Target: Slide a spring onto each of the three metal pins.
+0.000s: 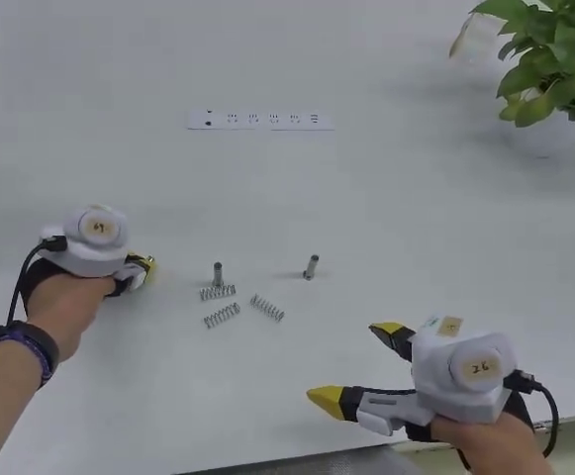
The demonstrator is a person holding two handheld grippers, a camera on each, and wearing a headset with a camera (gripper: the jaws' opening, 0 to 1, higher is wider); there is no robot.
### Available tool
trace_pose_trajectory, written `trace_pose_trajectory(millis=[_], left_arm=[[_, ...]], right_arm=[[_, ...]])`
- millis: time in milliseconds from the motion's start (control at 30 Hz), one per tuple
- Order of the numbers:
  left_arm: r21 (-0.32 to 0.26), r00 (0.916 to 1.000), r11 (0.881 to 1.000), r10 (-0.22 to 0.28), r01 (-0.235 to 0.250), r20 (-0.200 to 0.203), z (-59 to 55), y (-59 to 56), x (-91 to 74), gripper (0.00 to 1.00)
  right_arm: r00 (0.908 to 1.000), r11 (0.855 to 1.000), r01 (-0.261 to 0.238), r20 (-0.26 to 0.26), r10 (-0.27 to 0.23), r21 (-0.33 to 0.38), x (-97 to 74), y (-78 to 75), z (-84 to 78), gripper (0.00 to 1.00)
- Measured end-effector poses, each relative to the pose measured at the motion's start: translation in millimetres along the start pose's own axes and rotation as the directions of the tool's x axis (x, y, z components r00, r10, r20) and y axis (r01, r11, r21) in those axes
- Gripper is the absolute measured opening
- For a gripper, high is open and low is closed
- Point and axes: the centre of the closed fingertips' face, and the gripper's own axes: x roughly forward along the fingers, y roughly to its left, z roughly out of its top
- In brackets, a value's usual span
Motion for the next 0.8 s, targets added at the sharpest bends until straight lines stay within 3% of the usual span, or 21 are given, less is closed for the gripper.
trace_pose_trajectory(millis=[267, 800], left_arm=[[-0.014, 0.9995, 1.000, 0.016, -0.016, 0.026, 4.1, 6.2, -15.7, 0.00], [-0.039, 0.9984, 0.999, 0.038, -0.036, 0.041, 4.1, 15.8, -36.6, 0.00]], right_arm=[[0.9999, 1.000, 0.008, 0.007, -0.008, 0.007, -1.3, -0.6, -1.5, 0.74], [0.9997, 1.000, 0.011, 0.023, -0.011, 0.007, -1.3, 0.5, -0.3, 0.74]])
